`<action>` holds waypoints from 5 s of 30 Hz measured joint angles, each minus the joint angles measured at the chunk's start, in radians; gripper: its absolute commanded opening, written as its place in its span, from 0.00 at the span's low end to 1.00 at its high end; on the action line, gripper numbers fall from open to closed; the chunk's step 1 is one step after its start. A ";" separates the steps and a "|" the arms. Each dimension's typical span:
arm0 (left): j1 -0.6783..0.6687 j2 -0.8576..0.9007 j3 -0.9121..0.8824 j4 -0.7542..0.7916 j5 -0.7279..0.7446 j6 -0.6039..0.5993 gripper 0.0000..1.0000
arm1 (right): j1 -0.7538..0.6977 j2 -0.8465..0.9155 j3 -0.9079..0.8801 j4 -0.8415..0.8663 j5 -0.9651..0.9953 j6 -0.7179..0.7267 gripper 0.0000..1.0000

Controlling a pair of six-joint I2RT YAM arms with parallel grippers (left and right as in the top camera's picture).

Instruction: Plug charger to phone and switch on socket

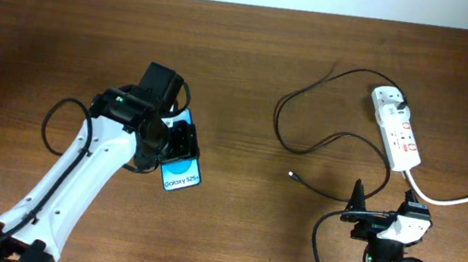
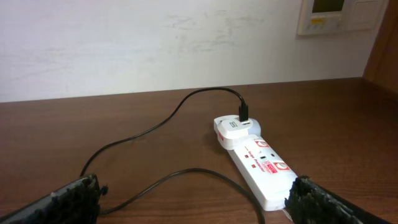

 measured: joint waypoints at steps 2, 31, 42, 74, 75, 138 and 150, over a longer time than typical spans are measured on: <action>0.000 0.000 0.000 -0.024 0.007 -0.023 0.13 | 0.000 0.000 0.000 0.000 0.000 0.000 0.98; 0.000 -0.001 0.002 -0.080 0.103 -0.149 0.16 | 0.000 0.407 0.391 -0.242 -0.688 0.436 0.98; 0.000 -0.002 0.004 -0.026 0.158 -0.276 0.17 | 0.095 1.265 0.548 -0.149 -0.919 0.398 0.87; -0.055 -0.002 0.005 0.307 0.267 -0.832 0.41 | 0.676 1.381 0.555 0.624 -0.264 0.796 0.04; -0.055 -0.002 0.005 0.307 0.267 -0.832 0.54 | 0.676 1.381 0.555 0.625 -0.265 0.803 0.04; 0.255 -0.534 -0.513 0.638 0.552 -0.374 0.88 | 0.433 1.384 0.555 0.441 -0.753 1.549 0.04; 0.187 -0.497 -0.513 0.637 0.391 -0.706 0.64 | 0.624 1.390 0.552 0.701 -0.556 1.562 0.04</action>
